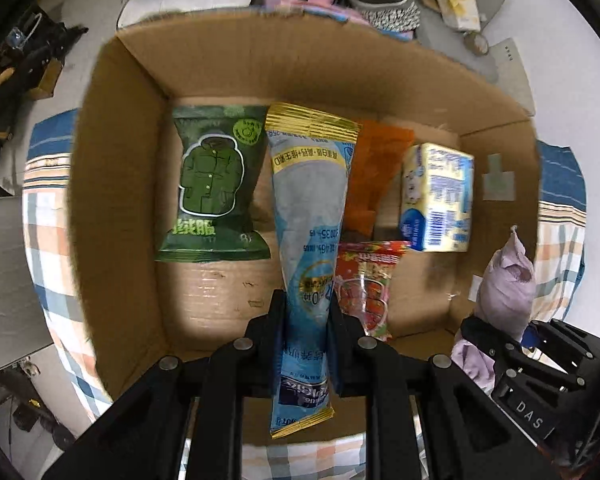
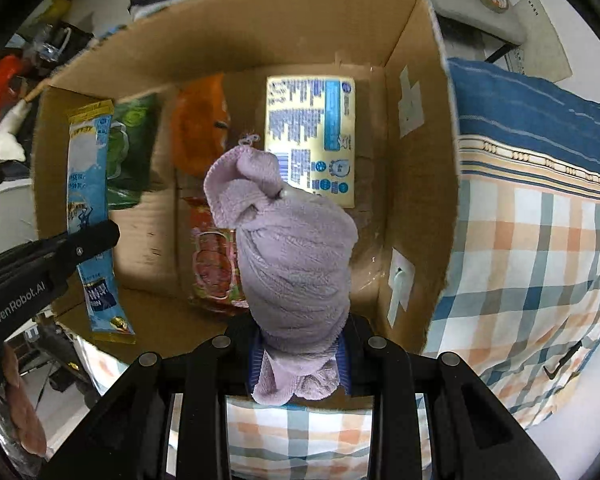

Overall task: Organize soft objects
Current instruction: 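Place the cloth and tube into the box and open both tools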

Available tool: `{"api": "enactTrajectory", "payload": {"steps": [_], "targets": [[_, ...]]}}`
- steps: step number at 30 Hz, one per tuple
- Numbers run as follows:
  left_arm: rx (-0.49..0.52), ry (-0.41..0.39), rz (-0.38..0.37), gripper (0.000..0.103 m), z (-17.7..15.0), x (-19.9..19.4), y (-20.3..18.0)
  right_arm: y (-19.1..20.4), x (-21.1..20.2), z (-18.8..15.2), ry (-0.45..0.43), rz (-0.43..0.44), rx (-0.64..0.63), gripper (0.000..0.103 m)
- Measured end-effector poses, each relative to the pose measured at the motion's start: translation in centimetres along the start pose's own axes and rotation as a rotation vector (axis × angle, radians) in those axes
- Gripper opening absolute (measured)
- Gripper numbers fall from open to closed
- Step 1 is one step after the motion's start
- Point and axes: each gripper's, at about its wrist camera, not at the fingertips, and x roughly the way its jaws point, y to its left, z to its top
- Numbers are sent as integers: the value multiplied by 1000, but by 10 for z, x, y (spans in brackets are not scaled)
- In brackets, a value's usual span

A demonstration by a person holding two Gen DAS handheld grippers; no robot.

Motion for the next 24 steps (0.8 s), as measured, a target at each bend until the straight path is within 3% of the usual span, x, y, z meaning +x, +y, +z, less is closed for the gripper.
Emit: {"api": "enactTrajectory", "payload": {"steps": [5, 10, 14, 18, 24], "targets": [[-2, 48, 7, 18, 4, 20, 2, 0, 23, 7, 45, -33, -9, 32], [-12, 87, 42, 20, 3, 27, 0, 4, 30, 9, 78, -55, -17, 41], [-19, 71, 43, 24, 0, 20, -1, 5, 24, 7, 67, -44, -19, 56], [-19, 46, 47, 27, -4, 7, -2, 5, 11, 2, 37, -42, -17, 60], [-16, -22, 36, 43, -26, -16, -5, 7, -6, -13, -16, -20, -18, 71]]}}
